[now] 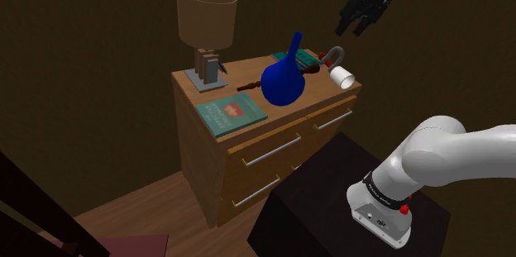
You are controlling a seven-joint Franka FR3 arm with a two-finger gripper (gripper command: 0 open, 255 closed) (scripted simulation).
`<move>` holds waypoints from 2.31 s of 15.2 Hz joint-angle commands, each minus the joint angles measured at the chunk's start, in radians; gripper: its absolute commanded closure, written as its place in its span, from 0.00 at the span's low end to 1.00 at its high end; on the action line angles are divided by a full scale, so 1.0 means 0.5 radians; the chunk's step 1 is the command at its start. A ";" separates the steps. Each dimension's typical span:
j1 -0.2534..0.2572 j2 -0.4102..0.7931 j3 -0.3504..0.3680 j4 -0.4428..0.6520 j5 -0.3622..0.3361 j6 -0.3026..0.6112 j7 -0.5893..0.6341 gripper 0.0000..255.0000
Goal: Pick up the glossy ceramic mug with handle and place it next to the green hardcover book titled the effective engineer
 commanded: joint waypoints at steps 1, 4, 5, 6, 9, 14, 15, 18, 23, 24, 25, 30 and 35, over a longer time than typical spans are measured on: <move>0.000 0.000 0.000 0.000 0.000 0.000 0.000 0.00; -0.050 -0.002 -0.149 -0.081 -0.015 0.096 -0.094 0.00; -0.066 0.002 -0.199 -0.104 -0.019 0.128 -0.125 0.00; -0.082 0.008 -0.250 -0.126 -0.024 0.160 -0.157 0.00; -0.128 0.041 -0.404 -0.181 -0.032 0.257 -0.256 0.00; -0.190 0.144 -0.669 -0.236 -0.028 0.419 -0.430 0.00; -0.199 0.171 -0.724 -0.242 -0.023 0.451 -0.467 0.00; -0.216 0.268 -0.893 -0.247 0.003 0.545 -0.584 0.00; -0.204 0.476 -1.194 -0.216 0.095 0.687 -0.803 0.00; -0.194 0.525 -1.258 -0.203 0.123 0.712 -0.852 0.00; -0.181 0.576 -1.324 -0.189 0.155 0.736 -0.903 0.00; -0.070 0.884 -1.689 -0.085 0.396 0.818 -1.205 0.00; 0.115 1.367 -2.131 0.090 0.876 0.762 -1.650 0.00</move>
